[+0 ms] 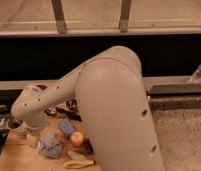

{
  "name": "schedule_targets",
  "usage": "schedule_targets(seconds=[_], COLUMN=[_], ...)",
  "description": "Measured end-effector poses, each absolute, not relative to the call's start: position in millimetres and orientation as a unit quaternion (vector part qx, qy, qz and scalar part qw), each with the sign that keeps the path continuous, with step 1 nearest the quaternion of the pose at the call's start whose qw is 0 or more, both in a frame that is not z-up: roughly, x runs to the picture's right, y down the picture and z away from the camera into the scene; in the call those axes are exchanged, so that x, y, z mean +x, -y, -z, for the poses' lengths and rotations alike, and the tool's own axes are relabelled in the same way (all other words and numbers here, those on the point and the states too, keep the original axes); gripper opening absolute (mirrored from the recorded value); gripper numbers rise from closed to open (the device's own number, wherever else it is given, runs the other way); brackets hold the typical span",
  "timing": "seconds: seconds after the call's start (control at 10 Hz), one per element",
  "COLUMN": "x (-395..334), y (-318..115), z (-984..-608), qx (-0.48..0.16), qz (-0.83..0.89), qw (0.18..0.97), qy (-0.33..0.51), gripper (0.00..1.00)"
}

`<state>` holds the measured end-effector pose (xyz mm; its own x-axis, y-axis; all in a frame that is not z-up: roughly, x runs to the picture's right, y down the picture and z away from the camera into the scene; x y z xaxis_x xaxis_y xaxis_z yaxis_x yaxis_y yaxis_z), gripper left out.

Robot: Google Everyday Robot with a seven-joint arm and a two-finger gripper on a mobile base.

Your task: Place towel in red bowl

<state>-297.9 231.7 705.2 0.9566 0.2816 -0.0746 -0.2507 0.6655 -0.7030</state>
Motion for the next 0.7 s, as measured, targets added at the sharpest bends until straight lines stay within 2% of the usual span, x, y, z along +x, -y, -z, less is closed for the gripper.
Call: schedule_targets(seconds=[0.7], x=[-273], y=[-282], z=[-762], qx=[-0.439], qz=[-0.177], qw=[0.881], qy=[0.013], gripper=[0.69])
